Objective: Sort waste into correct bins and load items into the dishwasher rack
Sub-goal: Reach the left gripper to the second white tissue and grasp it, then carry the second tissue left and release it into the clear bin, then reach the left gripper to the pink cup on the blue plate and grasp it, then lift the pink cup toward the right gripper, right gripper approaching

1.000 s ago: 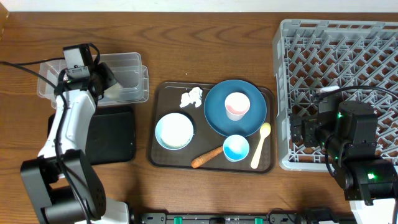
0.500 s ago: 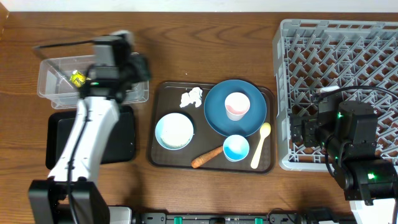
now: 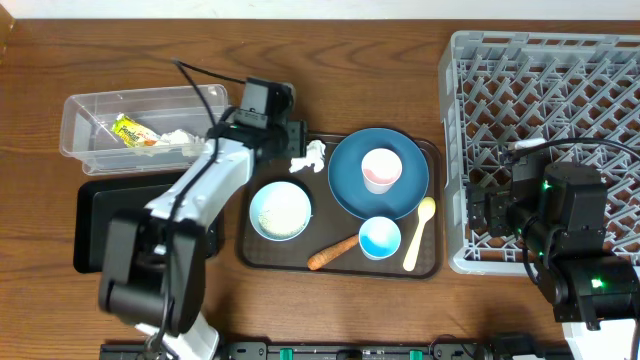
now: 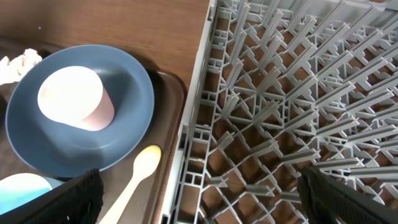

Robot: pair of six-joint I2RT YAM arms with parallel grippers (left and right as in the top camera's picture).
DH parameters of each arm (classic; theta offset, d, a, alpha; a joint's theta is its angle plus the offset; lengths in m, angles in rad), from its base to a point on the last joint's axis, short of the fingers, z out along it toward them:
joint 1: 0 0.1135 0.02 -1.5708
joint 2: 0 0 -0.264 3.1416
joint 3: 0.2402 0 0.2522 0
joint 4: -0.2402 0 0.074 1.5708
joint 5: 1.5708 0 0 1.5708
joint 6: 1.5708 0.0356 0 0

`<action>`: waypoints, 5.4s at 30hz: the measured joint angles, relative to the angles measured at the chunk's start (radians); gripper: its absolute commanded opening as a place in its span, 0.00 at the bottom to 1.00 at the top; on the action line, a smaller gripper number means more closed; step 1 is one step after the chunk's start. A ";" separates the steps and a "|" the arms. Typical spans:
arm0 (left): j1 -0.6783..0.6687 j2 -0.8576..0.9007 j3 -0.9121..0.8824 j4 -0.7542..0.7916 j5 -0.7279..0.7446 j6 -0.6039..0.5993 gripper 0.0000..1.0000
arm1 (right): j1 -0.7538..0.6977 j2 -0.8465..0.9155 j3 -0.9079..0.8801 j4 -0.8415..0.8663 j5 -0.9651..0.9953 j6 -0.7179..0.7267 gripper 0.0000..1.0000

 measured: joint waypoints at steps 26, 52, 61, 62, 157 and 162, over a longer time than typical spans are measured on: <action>-0.069 0.128 0.000 0.011 0.000 0.001 0.06 | 0.000 0.000 0.000 0.000 0.000 0.000 0.99; 0.435 -0.241 0.001 -0.058 -0.103 0.004 0.15 | 0.000 0.000 0.000 0.000 0.000 0.000 0.99; 0.493 -0.139 0.001 -0.044 -0.106 0.008 0.45 | 0.000 0.000 0.000 0.000 0.000 0.000 0.99; 0.493 -0.139 0.001 -0.040 -0.106 0.004 0.45 | 0.000 0.000 0.000 0.000 0.000 0.000 0.99; 0.211 -0.089 0.118 -0.134 0.799 -0.284 0.06 | -0.021 0.253 0.002 0.321 -0.385 0.151 0.99; 0.233 -0.089 0.118 -0.135 0.912 -0.362 0.06 | -0.021 0.354 0.002 0.440 -0.772 0.092 0.99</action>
